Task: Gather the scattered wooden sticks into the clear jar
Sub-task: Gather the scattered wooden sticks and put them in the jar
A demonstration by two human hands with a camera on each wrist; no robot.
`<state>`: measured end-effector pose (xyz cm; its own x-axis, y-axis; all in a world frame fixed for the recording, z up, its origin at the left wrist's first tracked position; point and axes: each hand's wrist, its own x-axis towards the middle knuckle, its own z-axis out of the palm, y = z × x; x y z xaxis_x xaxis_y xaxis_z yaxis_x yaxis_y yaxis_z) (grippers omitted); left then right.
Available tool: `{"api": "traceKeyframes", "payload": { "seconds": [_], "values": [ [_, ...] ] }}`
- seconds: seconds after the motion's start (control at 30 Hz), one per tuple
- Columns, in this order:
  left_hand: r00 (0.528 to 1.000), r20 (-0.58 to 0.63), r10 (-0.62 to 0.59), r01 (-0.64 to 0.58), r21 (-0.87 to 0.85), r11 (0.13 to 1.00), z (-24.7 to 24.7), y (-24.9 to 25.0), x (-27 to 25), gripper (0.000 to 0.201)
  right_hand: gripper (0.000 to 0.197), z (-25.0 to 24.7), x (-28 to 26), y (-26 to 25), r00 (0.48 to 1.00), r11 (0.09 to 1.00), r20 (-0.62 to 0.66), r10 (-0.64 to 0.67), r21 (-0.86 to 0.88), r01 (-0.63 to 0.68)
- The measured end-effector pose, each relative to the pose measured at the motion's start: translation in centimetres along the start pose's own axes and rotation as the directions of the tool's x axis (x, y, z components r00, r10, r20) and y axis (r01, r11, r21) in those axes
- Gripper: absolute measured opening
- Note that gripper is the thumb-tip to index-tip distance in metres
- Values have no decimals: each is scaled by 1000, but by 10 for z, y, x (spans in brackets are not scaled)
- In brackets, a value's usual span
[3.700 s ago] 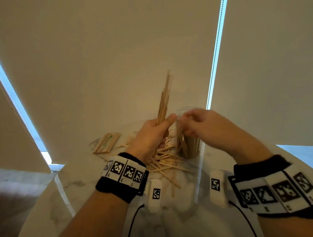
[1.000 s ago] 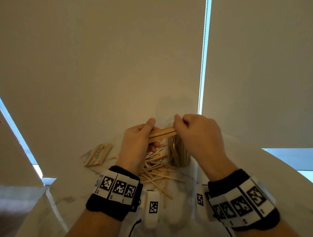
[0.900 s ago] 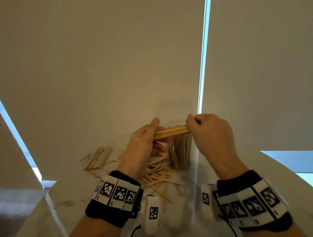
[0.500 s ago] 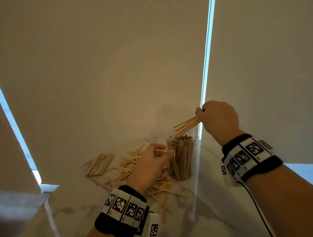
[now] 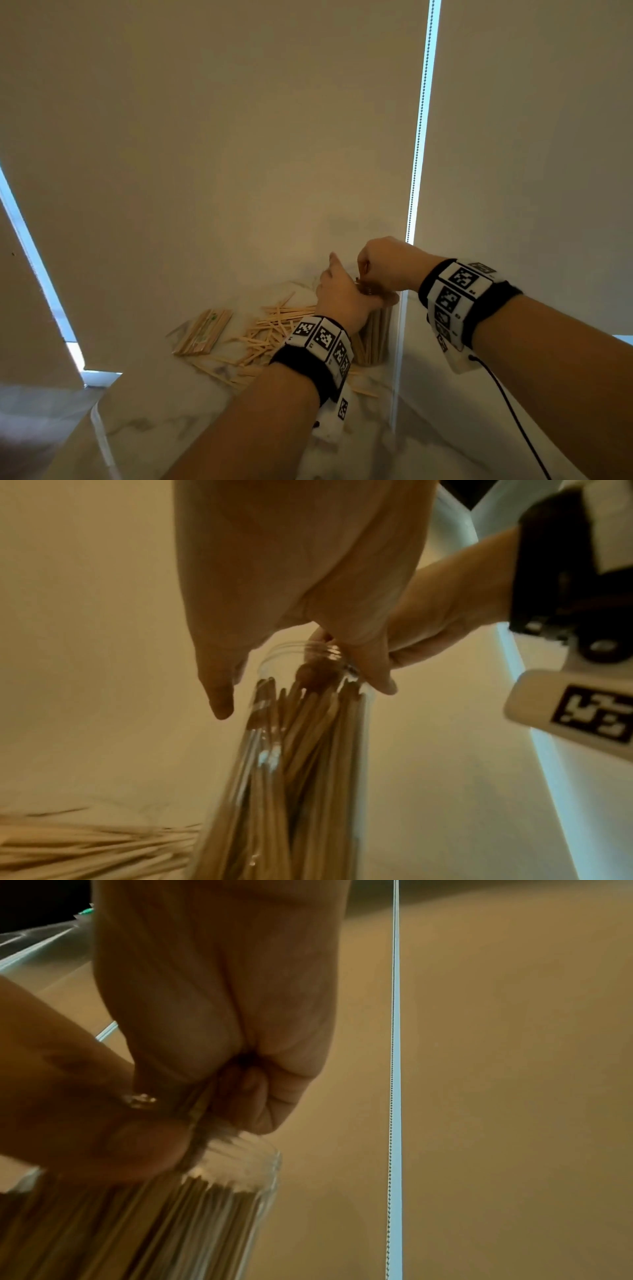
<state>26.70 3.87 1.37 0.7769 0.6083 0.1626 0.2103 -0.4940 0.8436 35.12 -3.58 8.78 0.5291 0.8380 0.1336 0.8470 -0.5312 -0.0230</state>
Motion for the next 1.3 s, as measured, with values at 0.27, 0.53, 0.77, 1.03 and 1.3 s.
{"api": "traceKeyframes", "payload": {
  "seconds": [0.27, 0.53, 0.77, 1.03, 1.3],
  "values": [
    [999, 16, 51, -51, 3, 999, 2, -13, 6, 121, 19, -4, 7, 3, 1000, 986, 21, 20, -164, -16],
    [998, 14, 58, -58, 19, 998, 3, -17, 10, 121, 28, -2, 8, 7, 995, 996, -19, 94, -7, -94],
    [998, 16, 56, -56, -5, 998, 5, -19, 11, 122, 24, -2, -2, -1, 998, 999, 39, 50, -8, -50],
    [998, 26, 51, -50, -24, 998, 6, -20, 12, 119, 33, 3, 1, -3, 996, 992, 46, 72, -107, -67],
    [998, 9, 61, -60, -60, 996, 9, -25, 13, 124, 39, 6, -14, -9, 961, 982, -264, 83, 183, -35]
  ]
}}
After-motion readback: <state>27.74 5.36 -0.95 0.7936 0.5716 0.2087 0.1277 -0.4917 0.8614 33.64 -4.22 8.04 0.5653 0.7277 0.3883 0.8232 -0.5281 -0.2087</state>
